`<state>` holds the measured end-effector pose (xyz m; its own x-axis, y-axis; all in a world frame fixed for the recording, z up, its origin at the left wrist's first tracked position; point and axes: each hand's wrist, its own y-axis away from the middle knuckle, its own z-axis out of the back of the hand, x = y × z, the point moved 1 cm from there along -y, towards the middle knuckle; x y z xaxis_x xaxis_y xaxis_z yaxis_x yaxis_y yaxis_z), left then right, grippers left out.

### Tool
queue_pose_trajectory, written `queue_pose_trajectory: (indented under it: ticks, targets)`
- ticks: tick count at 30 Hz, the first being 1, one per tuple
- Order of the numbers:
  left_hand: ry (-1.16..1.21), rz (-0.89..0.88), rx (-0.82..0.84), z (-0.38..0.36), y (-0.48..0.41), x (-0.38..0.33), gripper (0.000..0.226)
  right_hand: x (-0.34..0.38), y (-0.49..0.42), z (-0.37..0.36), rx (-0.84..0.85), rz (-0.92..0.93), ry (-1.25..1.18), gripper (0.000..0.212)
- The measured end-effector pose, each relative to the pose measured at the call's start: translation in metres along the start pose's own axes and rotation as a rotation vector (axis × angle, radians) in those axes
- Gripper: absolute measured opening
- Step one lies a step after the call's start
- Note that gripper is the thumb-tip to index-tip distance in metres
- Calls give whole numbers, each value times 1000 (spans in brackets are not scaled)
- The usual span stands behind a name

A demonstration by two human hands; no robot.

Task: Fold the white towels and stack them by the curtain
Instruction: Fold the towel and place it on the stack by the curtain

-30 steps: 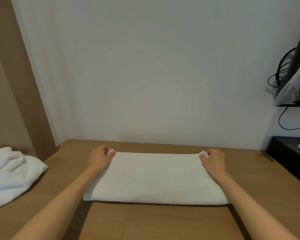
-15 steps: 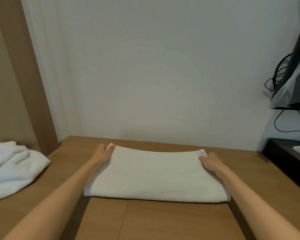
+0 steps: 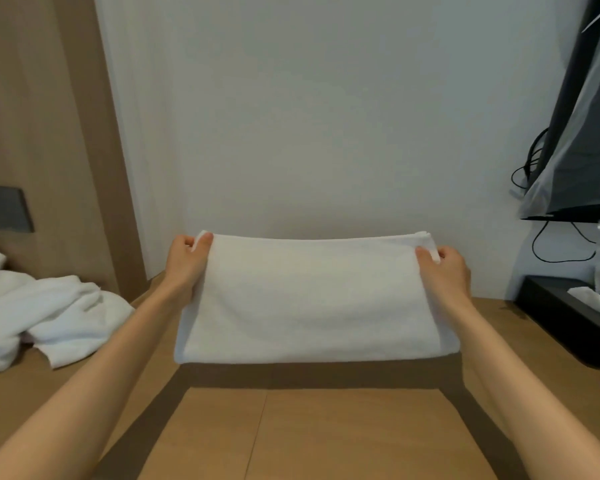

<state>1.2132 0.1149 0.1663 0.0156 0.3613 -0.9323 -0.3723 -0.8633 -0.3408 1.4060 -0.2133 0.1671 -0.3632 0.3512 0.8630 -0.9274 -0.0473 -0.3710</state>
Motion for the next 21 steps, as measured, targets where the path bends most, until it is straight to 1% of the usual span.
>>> queue_pose_trajectory:
  ticks: [1,2,4,6,7,8,9,11,13,16,18,19,20,21]
  targets:
    - [-32,31,19,6,3,2,29,-1,3,3,38,-25,44,28]
    - [-118,56,49,13,7,7,33,-5,6,4,84,-41,100,30]
    - [-371,89,158,23,18,19,42,-17,18,1,184,-56,226,35]
    - [-555,115,286,28,34,36,41,-36,34,-7,289,-62,356,39]
    - [-610,121,330,28,42,44,38,-46,43,-11,327,-73,421,40]
    - [-658,114,349,27,49,52,39,-55,50,-14,350,-91,486,41]
    - [-710,96,347,25,56,58,42,-62,56,-18,356,-101,548,42]
    - [-814,28,313,23,66,66,41,-71,63,-23,333,-85,657,41]
    - [-904,-43,278,18,73,71,37,-73,66,-25,274,-29,737,38]
    - [-1006,-134,238,13,83,69,32,-69,70,-25,201,60,796,31]
    - [-1137,-182,216,11,87,61,30,-63,72,-26,143,185,882,25]
    - [-1216,-225,214,10,89,57,30,-59,73,-28,127,259,903,26]
    - [-1269,-278,226,8,91,51,30,-53,76,-31,139,325,880,29]
    - [-1278,-333,253,3,94,46,31,-46,81,-37,186,377,820,33]
